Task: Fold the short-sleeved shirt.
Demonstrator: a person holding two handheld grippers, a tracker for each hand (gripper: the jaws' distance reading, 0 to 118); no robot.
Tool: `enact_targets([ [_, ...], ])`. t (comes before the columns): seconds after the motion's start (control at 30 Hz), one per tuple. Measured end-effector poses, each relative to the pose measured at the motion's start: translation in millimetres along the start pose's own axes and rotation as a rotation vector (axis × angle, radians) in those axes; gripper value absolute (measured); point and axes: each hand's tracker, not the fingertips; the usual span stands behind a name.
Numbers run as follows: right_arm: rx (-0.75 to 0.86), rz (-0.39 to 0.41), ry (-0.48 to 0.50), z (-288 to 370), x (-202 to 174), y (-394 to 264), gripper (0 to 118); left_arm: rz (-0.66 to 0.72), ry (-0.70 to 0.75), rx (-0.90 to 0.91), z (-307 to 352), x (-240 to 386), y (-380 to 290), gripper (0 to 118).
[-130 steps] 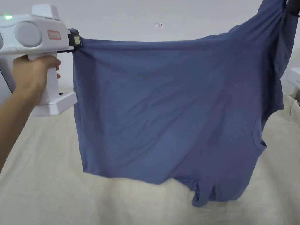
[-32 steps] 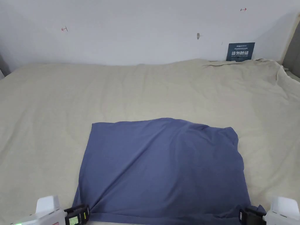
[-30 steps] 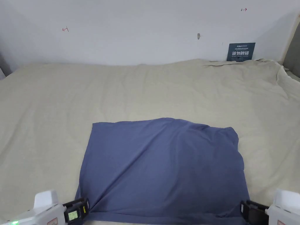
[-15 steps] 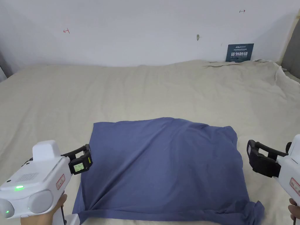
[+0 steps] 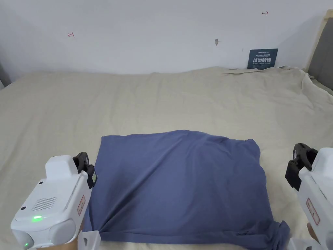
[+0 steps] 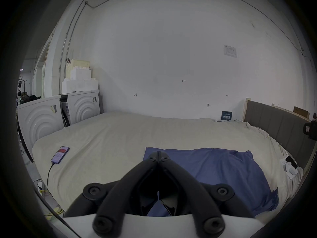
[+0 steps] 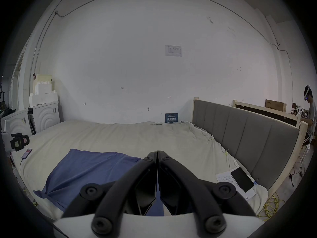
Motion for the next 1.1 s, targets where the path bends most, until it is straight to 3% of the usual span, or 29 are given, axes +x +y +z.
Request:
enact_targets([
  [0.2, -0.013, -0.014, 0.014, -2.2, 0.4, -2.6, 0, -0.054, -0.026, -0.050, -3.0, -3.1, 1.2, 0],
  [0.5, -0.039, -0.025, 0.039, -4.0, 1.1, -5.7, 0, 0.051, -0.036, -0.548, -32.0, -37.4, -39.4, 0],
  [0.6, -0.051, -0.021, 0.042, -4.7, 1.5, -9.0, 0, 0.193, -0.050, -0.655, -32.5, -56.0, -61.0, 0],
  [0.67, -0.064, -0.019, 0.046, -2.6, -1.4, -9.0, 0, 0.160, -0.031, -0.710, -31.9, -60.3, -75.4, 0],
  [0.73, -0.072, -0.017, 0.050, -2.2, -2.0, -10.3, 0, 0.098, -0.015, -0.737, -26.8, -60.9, -86.2, 13],
  [0.77, -0.076, -0.014, 0.050, -2.0, -2.1, -11.1, 0, 0.094, 0.001, -0.751, -26.1, -63.3, -91.2, 27],
  [0.8, -0.079, -0.011, 0.051, -3.0, -1.3, -13.1, 0, 0.103, -0.007, -0.768, -26.3, -66.0, -95.8, 52],
  [0.83, -0.083, -0.009, 0.050, -3.2, -1.4, -14.0, 0, 0.109, -0.012, -0.777, -26.5, -68.5, -99.3, 69],
  [0.9, -0.095, -0.006, 0.054, -3.5, -1.1, -15.7, 0, 0.113, -0.003, -0.777, -24.9, -71.5, -107.8, 86],
  [1.1, -0.123, 0.005, 0.063, -0.8, -5.0, -21.6, 0, 0.037, 0.019, -0.832, -35.7, -71.7, -129.8, 87],
])
